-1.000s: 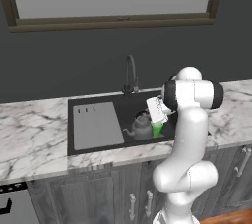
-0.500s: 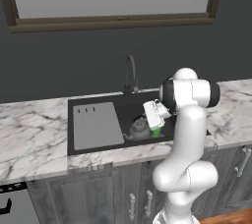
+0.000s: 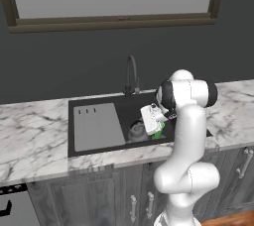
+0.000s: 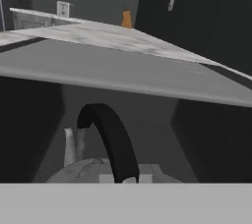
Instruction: Open the cabinet, pick the kettle from the cabinet, and place it in the sink.
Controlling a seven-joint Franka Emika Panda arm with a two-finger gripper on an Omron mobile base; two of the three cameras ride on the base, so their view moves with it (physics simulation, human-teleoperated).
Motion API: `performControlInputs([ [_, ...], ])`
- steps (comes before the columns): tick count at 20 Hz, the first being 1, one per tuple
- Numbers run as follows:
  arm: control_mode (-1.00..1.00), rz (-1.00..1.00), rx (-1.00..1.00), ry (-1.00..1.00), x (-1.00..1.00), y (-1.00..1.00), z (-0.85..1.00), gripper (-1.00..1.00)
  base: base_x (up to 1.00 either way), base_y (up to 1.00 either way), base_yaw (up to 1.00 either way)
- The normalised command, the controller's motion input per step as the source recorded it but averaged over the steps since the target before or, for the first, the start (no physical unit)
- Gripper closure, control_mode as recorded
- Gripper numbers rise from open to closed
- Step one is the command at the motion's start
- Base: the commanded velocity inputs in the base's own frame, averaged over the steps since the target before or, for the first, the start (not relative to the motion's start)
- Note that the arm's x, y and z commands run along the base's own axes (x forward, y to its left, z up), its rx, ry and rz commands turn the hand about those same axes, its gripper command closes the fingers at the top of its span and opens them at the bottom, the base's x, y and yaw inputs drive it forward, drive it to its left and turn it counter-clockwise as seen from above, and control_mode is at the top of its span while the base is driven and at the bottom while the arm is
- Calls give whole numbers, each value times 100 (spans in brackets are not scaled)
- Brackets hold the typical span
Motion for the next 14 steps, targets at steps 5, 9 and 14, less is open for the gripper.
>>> performControlInputs([
  [5,-100,0,0,0,10,15,-28,100,0,0,0],
  [9,-100,0,0,0,12,11,-27,100,0,0,0],
  [14,-100,0,0,0,8,1,-25,100,0,0,0],
])
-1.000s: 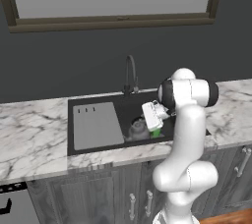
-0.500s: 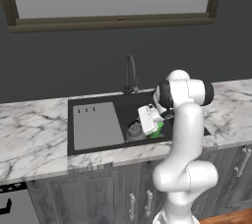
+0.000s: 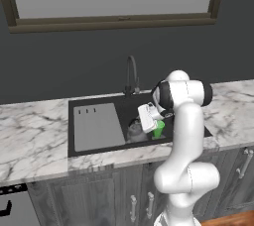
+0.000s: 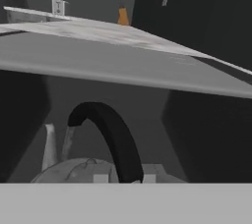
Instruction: Open the cabinet, pick the kettle from the cabinet, and place it in the sink.
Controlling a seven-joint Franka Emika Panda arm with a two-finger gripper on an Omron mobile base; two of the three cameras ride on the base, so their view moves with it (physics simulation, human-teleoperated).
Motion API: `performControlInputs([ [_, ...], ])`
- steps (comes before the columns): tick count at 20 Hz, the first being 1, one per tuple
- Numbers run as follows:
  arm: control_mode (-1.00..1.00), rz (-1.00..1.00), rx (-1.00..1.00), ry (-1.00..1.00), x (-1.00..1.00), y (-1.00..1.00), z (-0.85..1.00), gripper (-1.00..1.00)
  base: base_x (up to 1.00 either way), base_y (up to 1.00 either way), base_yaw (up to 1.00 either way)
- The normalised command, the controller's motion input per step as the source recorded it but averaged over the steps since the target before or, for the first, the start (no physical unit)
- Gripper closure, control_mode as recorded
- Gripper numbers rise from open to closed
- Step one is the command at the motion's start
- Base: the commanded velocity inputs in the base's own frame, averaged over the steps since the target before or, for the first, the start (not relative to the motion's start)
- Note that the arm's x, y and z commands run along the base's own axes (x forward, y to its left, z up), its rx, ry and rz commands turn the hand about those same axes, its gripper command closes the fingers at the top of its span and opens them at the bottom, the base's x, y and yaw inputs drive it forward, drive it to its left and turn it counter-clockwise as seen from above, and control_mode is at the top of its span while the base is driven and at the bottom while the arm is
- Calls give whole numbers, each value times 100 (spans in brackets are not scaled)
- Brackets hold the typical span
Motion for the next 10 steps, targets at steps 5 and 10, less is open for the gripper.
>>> performControlInputs([
  [5,-100,1,0,0,-8,0,-26,100,0,0,0],
  [10,-100,3,0,0,-17,-3,-28,100,0,0,0],
])
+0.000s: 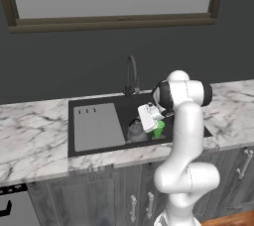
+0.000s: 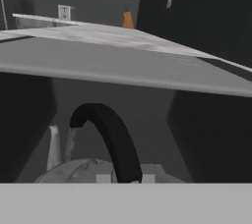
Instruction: Open the cabinet, pick the kettle from the cabinet, and place it in the sink.
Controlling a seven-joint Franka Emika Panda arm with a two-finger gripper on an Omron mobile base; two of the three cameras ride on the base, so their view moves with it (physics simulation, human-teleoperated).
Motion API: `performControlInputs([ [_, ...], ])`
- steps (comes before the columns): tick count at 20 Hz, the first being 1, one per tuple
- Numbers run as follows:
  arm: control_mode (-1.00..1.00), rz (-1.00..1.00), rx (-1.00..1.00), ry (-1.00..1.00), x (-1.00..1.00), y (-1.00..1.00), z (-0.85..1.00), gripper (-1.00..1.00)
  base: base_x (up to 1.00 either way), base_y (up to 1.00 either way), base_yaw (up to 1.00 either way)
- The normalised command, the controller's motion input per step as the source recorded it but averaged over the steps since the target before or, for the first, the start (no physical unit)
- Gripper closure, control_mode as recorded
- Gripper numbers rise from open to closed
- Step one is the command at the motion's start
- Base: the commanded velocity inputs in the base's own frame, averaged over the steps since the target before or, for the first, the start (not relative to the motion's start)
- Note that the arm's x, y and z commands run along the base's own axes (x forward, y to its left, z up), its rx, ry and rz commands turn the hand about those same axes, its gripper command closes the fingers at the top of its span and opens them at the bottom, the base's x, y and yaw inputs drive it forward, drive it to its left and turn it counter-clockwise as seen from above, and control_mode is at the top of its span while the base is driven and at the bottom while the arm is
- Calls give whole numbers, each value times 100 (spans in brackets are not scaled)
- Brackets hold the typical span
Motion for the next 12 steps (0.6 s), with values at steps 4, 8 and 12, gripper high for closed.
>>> performControlInputs([
  [4,-100,1,-1,1,-16,0,-25,-100,0,0,0],
  [8,-100,0,0,0,-14,-4,-17,-100,0,0,0],
  [12,-100,0,0,0,-11,-13,-8,-100,0,0,0],
])
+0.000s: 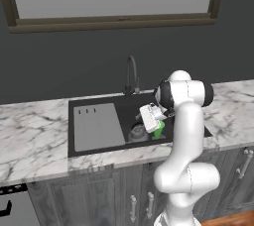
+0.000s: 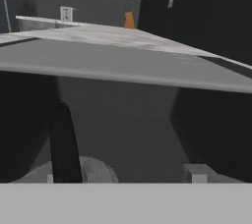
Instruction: Open the cabinet, pick the kettle from the cabinet, and place it in the sink.
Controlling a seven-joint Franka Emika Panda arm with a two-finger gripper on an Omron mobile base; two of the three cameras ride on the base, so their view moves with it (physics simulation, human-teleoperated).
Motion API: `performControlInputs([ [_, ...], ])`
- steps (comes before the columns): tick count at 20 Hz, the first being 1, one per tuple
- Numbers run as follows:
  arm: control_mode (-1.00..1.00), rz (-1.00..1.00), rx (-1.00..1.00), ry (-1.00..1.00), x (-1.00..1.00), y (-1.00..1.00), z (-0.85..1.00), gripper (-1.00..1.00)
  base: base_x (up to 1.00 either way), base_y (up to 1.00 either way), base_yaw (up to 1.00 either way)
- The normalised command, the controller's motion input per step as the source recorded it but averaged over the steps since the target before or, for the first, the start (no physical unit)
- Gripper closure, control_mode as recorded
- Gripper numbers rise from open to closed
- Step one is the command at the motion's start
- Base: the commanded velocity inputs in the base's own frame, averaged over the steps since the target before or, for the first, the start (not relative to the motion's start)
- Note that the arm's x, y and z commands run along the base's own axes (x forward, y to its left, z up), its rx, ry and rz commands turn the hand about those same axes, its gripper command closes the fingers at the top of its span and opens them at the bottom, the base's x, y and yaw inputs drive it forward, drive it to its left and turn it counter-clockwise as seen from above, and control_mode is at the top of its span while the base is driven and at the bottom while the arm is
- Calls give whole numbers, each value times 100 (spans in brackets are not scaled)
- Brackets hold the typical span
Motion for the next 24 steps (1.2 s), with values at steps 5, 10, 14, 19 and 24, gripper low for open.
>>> performControlInputs([
  [5,-100,0,-2,0,-8,-16,-7,-100,0,0,0],
  [10,-100,0,-8,0,-11,-12,-5,-100,0,0,0],
  [14,-100,0,-15,0,-12,-10,0,-100,0,0,0],
  [19,-100,0,-17,1,-16,-7,0,-100,0,0,0],
  [24,-100,0,-10,4,-16,-10,12,-100,0,0,0],
])
